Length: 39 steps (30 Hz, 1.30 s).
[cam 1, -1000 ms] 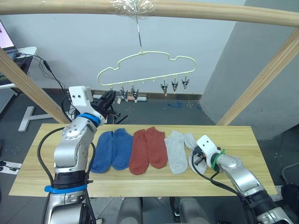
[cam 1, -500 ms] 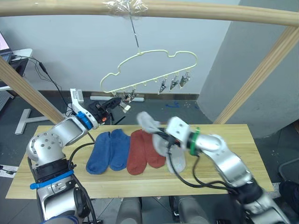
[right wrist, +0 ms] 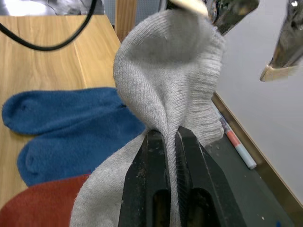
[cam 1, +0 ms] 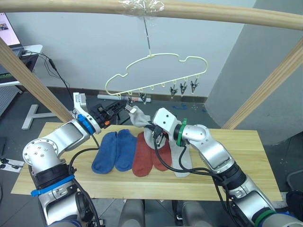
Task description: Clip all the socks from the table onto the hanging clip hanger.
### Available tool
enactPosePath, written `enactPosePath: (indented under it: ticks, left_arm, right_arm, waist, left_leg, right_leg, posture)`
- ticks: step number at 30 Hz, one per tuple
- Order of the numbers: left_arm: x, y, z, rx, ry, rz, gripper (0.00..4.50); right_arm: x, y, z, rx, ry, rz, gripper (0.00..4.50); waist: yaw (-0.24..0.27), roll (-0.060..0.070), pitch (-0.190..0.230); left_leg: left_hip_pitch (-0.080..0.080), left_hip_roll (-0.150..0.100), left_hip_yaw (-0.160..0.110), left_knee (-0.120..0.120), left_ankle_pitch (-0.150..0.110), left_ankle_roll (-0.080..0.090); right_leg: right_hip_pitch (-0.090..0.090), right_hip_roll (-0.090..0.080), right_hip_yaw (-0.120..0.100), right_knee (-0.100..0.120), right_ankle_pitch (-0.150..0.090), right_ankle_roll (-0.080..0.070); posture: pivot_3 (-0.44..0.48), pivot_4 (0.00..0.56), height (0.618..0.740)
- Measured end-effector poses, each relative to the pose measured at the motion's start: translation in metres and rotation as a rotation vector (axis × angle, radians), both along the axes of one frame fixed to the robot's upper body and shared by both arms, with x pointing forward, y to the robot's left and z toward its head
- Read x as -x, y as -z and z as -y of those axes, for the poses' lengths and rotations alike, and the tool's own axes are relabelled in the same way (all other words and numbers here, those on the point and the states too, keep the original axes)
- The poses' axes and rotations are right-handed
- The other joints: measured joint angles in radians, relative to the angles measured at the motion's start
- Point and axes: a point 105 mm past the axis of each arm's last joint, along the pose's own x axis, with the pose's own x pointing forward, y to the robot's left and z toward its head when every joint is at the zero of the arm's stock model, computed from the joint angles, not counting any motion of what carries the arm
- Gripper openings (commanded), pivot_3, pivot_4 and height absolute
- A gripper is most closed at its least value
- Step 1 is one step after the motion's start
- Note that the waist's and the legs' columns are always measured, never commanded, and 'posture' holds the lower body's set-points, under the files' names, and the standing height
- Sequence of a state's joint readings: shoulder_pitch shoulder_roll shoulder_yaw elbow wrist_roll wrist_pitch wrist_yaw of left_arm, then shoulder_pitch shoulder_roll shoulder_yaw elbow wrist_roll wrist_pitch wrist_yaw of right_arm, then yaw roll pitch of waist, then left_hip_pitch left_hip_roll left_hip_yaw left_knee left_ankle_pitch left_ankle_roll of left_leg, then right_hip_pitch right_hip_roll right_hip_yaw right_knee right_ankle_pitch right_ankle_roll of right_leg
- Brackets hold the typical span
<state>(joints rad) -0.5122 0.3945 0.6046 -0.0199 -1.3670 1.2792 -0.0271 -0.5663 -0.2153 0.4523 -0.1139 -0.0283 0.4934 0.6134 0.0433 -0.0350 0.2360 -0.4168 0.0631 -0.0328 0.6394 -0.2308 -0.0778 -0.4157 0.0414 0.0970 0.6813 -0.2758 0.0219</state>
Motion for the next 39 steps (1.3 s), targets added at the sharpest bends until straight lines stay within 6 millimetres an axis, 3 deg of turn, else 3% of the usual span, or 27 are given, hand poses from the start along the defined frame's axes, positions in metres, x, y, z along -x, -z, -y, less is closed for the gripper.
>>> enactPosePath:
  ticks: [16,28,29,31,36,39]
  left_arm:
    - [-0.002,0.001,-0.001,-0.055,-0.015,0.034,0.00]
    - [0.000,0.013,-0.009,-0.088,-0.053,0.016,3.93]
    - [0.000,0.013,-0.012,-0.103,-0.067,0.019,4.19]
    - [0.003,0.016,-0.019,-0.189,-0.097,0.033,4.19]
    - [0.015,0.012,-0.018,-0.383,-0.082,0.146,4.22]
    - [0.022,0.013,-0.012,-0.422,-0.055,0.185,4.22]
  right_arm:
    - [0.007,-0.014,0.001,0.000,-0.008,0.041,0.04]
    - [0.013,-0.015,-0.015,-0.054,-0.029,-0.010,0.00]
    - [0.013,-0.015,-0.016,-0.059,-0.028,-0.019,0.00]
    - [0.014,-0.015,-0.020,-0.076,-0.032,-0.043,0.00]
    - [0.021,-0.011,-0.027,-0.137,-0.056,-0.153,1.55]
    - [0.022,0.002,-0.017,-0.121,-0.030,-0.191,2.66]
  waist:
    - [0.001,0.000,0.000]
    - [0.007,0.000,0.000]
    - [0.008,0.000,0.000]
    - [0.006,0.000,0.000]
    - [0.014,0.000,0.000]
    - [0.022,0.000,0.000]
  left_leg:
    - [0.000,0.000,0.001,0.000,0.000,0.000]
    - [-0.003,0.000,0.000,-0.002,0.000,0.000]
    - [-0.003,0.000,0.000,-0.003,0.000,0.000]
    - [-0.003,0.000,0.001,-0.004,0.000,-0.001]
    - [-0.003,0.000,0.000,-0.010,0.002,-0.003]
    - [-0.003,-0.001,0.000,-0.010,0.002,-0.003]
  right_leg:
    - [0.000,0.000,0.000,0.000,-0.003,0.004]
    - [-0.004,0.000,0.000,-0.001,-0.003,0.003]
    - [-0.004,0.000,0.000,-0.001,-0.003,0.003]
    - [-0.004,0.000,0.001,-0.001,-0.003,0.003]
    - [-0.006,0.000,-0.001,-0.001,-0.003,-0.004]
    - [-0.005,0.000,-0.001,-0.002,-0.004,-0.005]
  posture:
    - [0.228,0.235,0.740]
    - [0.237,0.231,0.740]
    - [0.237,0.231,0.740]
    - [0.243,0.229,0.740]
    - [0.246,0.228,0.740]
    - [0.246,0.228,0.740]
